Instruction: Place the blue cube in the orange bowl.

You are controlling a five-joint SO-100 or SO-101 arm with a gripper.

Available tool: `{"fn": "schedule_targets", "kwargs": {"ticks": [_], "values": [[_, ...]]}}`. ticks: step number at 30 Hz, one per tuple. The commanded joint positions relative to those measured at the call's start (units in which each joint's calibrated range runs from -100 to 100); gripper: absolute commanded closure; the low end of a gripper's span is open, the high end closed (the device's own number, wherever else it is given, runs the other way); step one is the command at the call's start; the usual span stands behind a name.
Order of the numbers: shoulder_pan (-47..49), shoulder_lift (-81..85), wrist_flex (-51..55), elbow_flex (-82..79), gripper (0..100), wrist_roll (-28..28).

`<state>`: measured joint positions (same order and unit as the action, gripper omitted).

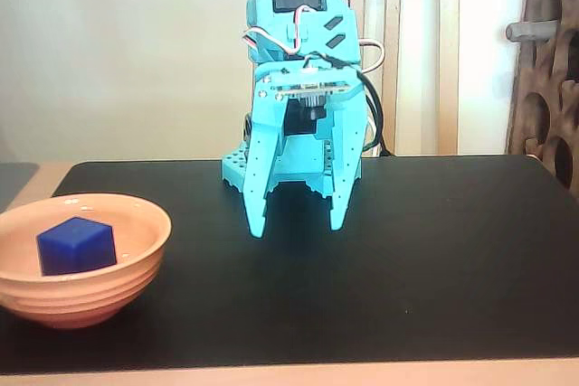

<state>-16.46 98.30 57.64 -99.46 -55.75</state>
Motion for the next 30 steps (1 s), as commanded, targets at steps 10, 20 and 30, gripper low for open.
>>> {"fn": "schedule_targets", "kwargs": {"ticks": [10, 20, 30], "values": [[-3.3, 0.6, 6.6, -0.5, 77, 0.3], [-2.5, 0.9, 13.1, -0.5, 77, 0.3], [-2.4, 0.9, 16.8, -0.5, 77, 0.3]]}}
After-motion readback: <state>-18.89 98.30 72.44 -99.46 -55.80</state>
